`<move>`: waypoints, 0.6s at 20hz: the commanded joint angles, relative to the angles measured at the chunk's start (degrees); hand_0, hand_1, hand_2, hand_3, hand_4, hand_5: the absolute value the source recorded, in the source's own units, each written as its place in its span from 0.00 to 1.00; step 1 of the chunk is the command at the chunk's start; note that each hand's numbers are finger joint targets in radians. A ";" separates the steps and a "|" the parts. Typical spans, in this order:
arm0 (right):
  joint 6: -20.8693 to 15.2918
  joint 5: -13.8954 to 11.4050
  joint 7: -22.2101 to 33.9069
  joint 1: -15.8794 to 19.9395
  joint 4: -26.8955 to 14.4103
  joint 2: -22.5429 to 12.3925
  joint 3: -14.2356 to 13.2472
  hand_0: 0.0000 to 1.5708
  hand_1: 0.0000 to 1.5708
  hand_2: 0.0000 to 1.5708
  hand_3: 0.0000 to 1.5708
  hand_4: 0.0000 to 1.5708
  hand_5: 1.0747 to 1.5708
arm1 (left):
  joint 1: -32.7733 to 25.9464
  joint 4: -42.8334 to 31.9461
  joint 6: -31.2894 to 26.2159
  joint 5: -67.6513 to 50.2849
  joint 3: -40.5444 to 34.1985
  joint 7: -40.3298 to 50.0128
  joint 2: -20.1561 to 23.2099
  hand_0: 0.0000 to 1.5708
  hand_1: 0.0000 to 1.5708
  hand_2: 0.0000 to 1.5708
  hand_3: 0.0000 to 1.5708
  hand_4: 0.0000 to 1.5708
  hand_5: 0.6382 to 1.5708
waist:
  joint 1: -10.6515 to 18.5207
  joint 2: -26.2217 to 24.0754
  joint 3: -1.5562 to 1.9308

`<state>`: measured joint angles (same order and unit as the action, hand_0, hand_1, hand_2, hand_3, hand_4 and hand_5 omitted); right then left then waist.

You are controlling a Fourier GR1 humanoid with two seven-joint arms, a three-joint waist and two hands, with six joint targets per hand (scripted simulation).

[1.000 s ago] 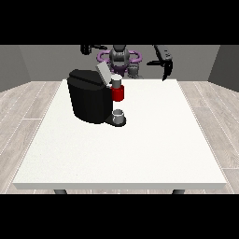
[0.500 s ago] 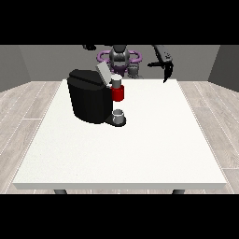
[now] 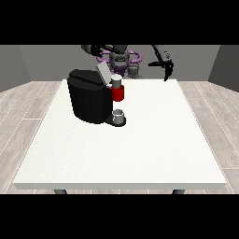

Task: Insert the coffee pod into the coffee machine and close the lid

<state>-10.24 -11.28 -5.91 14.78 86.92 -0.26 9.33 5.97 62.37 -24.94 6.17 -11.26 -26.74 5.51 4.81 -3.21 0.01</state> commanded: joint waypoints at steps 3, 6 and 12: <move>0.03 -0.30 3.92 8.64 -4.78 -0.26 -4.39 0.00 0.00 0.00 0.00 0.22 1.00 | -1.85 3.51 0.76 -0.48 1.11 -0.86 0.22 0.00 0.00 0.00 0.00 0.24 1.00 | 1.19 3.00 -0.01; -0.10 1.06 -1.93 9.38 -9.57 -1.31 -7.90 0.00 0.00 0.00 0.00 0.22 1.00 | -2.85 5.67 -1.84 -2.49 1.05 0.37 1.39 0.00 0.00 0.00 0.00 0.19 1.00 | 2.31 4.57 0.00; -0.79 1.30 -1.17 15.86 -15.40 -2.97 -11.83 0.00 0.00 0.00 0.00 0.25 1.00 | 0.03 4.73 0.38 -3.23 0.59 0.45 1.35 0.00 0.00 0.00 0.00 0.22 1.00 | 1.70 6.93 -0.01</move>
<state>-10.68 -10.34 -6.65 26.56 75.41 -2.44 0.03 5.05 67.34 -24.59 3.64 -10.40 -26.10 6.09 6.21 2.06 0.01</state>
